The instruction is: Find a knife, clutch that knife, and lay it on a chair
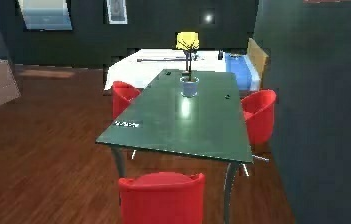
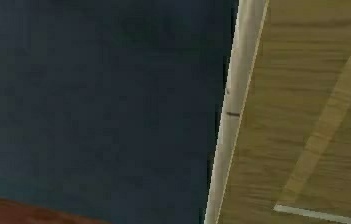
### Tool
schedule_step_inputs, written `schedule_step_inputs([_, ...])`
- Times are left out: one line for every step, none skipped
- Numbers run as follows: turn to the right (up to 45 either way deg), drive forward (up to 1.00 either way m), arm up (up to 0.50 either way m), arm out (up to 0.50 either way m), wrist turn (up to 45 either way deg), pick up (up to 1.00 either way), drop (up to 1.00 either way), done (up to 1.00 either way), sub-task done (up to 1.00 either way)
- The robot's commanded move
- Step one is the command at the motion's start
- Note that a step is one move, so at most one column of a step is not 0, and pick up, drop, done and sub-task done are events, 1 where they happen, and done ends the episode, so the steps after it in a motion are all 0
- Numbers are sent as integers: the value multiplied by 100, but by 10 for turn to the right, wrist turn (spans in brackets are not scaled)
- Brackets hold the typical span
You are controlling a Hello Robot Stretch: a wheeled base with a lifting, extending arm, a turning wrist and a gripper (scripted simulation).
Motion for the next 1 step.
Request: schedule_step_inputs([-450,0,0,0,0,0,0,0,0])
